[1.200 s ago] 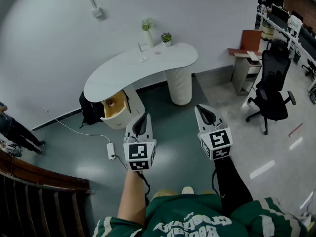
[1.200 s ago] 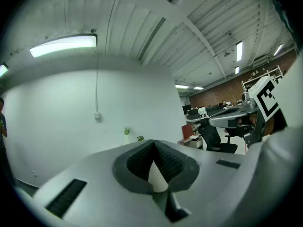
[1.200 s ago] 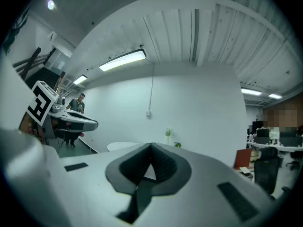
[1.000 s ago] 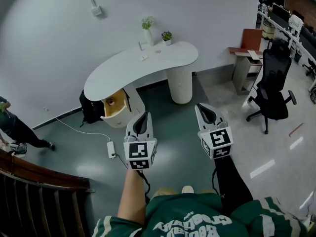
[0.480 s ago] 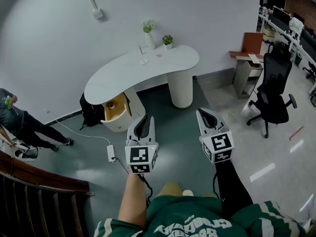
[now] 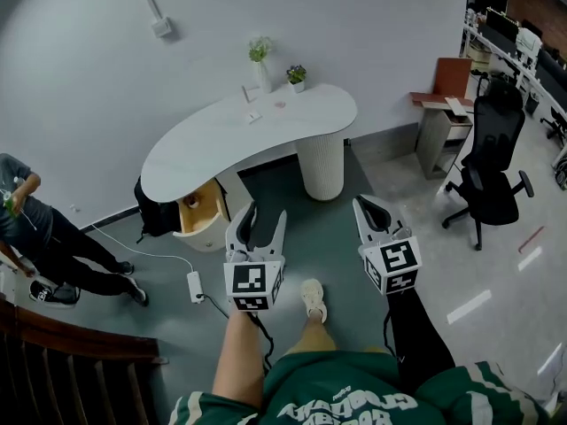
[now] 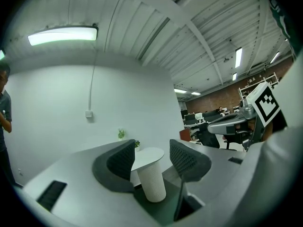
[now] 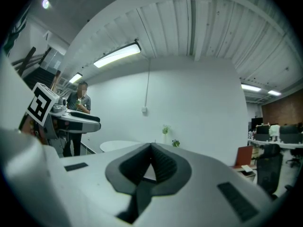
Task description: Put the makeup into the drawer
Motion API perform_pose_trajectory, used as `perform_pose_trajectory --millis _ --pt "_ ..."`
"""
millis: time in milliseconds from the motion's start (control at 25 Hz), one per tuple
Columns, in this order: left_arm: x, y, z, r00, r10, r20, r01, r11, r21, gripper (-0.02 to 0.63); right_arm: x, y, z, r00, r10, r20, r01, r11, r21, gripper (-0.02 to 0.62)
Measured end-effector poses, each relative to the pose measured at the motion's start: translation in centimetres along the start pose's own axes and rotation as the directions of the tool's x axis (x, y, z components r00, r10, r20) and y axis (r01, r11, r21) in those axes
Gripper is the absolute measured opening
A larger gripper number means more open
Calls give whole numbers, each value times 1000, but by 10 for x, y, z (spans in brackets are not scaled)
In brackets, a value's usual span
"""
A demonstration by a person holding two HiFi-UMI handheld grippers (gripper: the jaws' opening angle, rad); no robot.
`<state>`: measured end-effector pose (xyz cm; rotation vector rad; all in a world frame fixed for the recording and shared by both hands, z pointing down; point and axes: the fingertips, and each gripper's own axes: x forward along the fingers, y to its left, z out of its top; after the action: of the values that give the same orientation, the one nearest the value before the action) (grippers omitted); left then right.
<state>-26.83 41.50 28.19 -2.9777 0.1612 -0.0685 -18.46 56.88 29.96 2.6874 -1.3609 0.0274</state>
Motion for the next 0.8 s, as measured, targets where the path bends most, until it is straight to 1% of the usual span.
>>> perform_pose_trajectory --millis 200,520,800 --pt "63 36 -3 1000 -14 17 14 1000 -9 219 64 -21 2 1000 -17 -1 17 1000 0 3" --pt "177 109 3 998 -51 35 51 999 -4 219 190 -54 26 999 -39 19 39 999 1 3" --pt "262 174 -10 998 -53 23 54 999 -6 218 295 -68 29 999 -30 31 30 999 13 4"
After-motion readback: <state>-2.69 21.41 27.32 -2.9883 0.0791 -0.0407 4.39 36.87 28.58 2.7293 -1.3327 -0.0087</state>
